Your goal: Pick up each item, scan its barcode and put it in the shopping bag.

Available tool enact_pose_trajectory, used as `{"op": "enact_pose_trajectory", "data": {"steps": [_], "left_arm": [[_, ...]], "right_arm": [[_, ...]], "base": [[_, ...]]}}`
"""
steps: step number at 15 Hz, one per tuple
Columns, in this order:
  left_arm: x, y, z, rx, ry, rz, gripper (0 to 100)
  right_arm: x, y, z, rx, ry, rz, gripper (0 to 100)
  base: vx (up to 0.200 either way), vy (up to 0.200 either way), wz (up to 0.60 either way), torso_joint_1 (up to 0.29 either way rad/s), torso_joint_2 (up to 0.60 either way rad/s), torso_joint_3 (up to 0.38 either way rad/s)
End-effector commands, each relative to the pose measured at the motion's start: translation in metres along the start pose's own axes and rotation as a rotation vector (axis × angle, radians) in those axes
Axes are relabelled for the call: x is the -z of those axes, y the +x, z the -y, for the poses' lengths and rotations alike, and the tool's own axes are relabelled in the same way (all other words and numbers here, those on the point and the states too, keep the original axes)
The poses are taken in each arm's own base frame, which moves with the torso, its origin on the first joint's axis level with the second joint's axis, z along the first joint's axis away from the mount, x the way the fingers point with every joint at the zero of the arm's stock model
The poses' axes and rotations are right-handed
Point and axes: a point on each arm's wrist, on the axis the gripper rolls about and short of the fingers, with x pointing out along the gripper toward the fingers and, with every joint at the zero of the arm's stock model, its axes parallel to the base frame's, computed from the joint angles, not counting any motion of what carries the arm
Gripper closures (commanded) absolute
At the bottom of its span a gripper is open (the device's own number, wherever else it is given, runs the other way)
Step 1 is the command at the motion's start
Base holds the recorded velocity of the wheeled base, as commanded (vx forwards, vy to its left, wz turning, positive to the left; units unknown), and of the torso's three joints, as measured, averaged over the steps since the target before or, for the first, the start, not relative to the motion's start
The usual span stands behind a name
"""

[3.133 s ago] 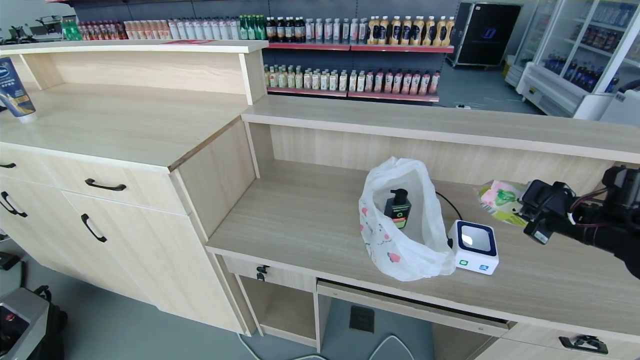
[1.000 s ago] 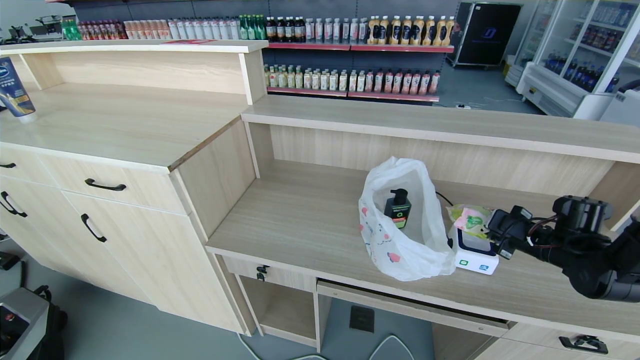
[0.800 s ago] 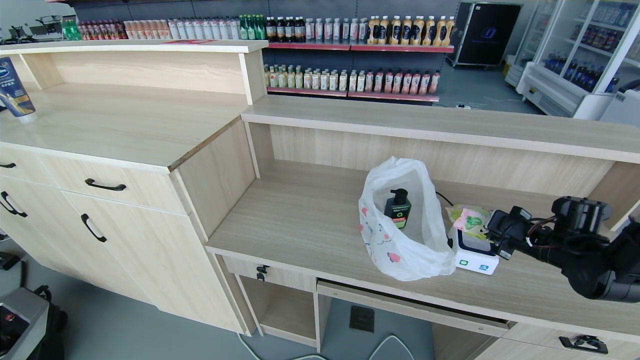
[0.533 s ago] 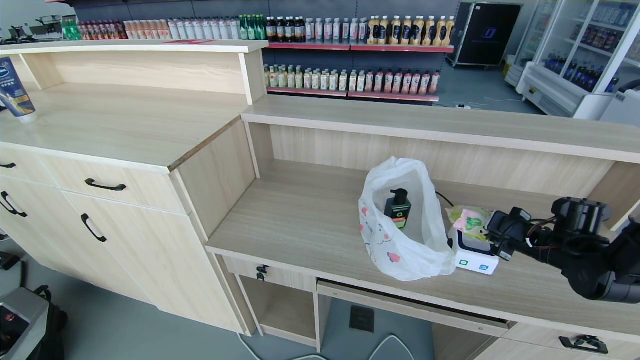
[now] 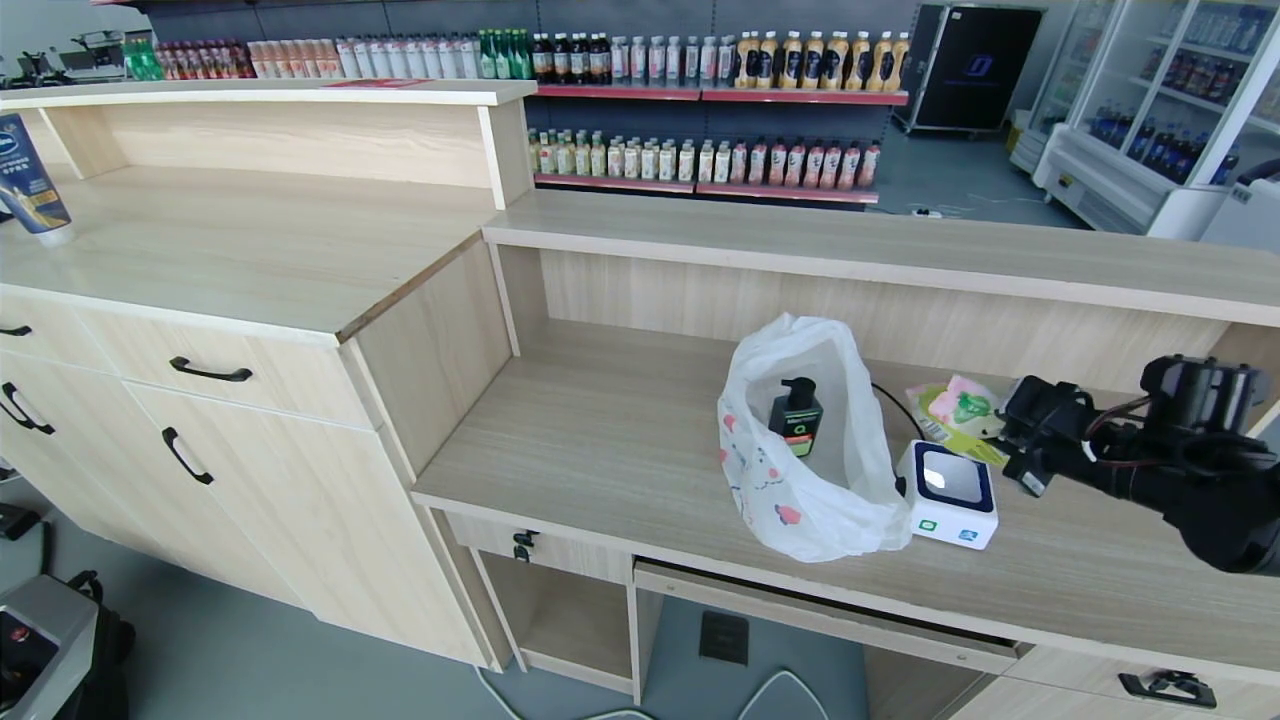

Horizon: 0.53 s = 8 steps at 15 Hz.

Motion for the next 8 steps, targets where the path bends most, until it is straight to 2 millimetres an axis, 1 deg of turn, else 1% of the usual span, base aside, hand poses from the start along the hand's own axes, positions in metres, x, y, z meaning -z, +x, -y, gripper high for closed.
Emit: {"op": "enact_pose_trajectory", "data": {"steps": [1, 2, 3, 5, 6, 7, 8], "left_arm": [[0.0, 0.0, 0.0, 0.0, 0.0, 0.0, 0], [0.0, 0.0, 0.0, 0.0, 0.0, 0.0, 0], [0.0, 0.0, 0.0, 0.0, 0.0, 0.0, 0], [0.0, 0.0, 0.0, 0.0, 0.0, 0.0, 0], [0.0, 0.0, 0.0, 0.0, 0.0, 0.0, 0], [0.0, 0.0, 0.0, 0.0, 0.0, 0.0, 0], [0.0, 0.0, 0.0, 0.0, 0.0, 0.0, 0]], "right_arm": [[-0.039, -0.071, 0.05, 0.109, 0.079, -0.046, 100], [-0.04, -0.089, 0.056, 0.113, 0.14, -0.09, 100], [-0.041, -0.101, 0.059, 0.143, 0.196, -0.099, 100], [-0.05, -0.118, 0.066, 0.213, 0.386, -0.07, 100], [-0.048, -0.123, 0.069, 0.243, 0.425, -0.07, 100], [-0.039, -0.137, 0.071, 0.304, 0.45, -0.107, 100], [-0.036, -0.142, 0.069, 0.317, 0.456, -0.121, 100]], "base": [[0.0, 0.0, 0.0, 0.0, 0.0, 0.0], [0.0, 0.0, 0.0, 0.0, 0.0, 0.0], [0.0, 0.0, 0.0, 0.0, 0.0, 0.0], [0.0, 0.0, 0.0, 0.0, 0.0, 0.0], [0.0, 0.0, 0.0, 0.0, 0.0, 0.0], [0.0, 0.0, 0.0, 0.0, 0.0, 0.0], [0.0, 0.0, 0.0, 0.0, 0.0, 0.0]]}}
